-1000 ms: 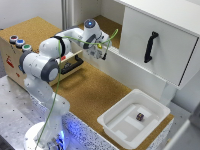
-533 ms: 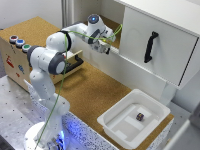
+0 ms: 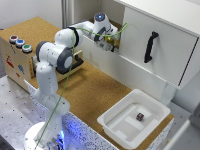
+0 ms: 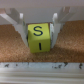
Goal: Place the grasped yellow block inside the left cabinet
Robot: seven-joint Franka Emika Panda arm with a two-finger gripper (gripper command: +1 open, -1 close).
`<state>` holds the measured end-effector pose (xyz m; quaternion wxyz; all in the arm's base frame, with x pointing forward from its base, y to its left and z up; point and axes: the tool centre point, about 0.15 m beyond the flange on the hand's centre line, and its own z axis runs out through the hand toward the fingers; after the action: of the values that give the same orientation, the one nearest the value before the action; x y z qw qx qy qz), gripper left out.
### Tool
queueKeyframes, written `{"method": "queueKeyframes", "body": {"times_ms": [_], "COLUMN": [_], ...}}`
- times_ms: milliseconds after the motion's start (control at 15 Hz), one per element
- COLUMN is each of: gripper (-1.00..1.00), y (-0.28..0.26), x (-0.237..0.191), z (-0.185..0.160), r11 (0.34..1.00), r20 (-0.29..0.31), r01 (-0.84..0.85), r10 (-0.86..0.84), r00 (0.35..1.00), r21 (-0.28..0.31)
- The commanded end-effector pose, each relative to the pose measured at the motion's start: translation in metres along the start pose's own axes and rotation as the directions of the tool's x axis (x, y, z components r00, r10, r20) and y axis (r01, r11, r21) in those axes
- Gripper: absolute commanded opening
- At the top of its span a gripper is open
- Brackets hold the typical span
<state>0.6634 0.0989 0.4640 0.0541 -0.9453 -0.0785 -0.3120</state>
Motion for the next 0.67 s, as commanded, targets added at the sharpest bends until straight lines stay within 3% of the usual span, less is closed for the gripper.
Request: {"method": "queueKeyframes", "body": {"times_ms": [0,267,600], "gripper": [1.0,1.0,1.0], "y": [-0.016,-0.022,0.005], "x": [-0.005,-0.025,-0.074], "z": [-0.03,-0.08,-0.123], "r11": [1.0,0.999,0.998], "r20": [0.01,-0.03,0.039], "r01": [-0.005,-0.005,-0.002], "r10": [0.005,0.006,-0.001], "r00": [1.0,1.0,0.999], "r21": [0.015,0.044,0.067]}}
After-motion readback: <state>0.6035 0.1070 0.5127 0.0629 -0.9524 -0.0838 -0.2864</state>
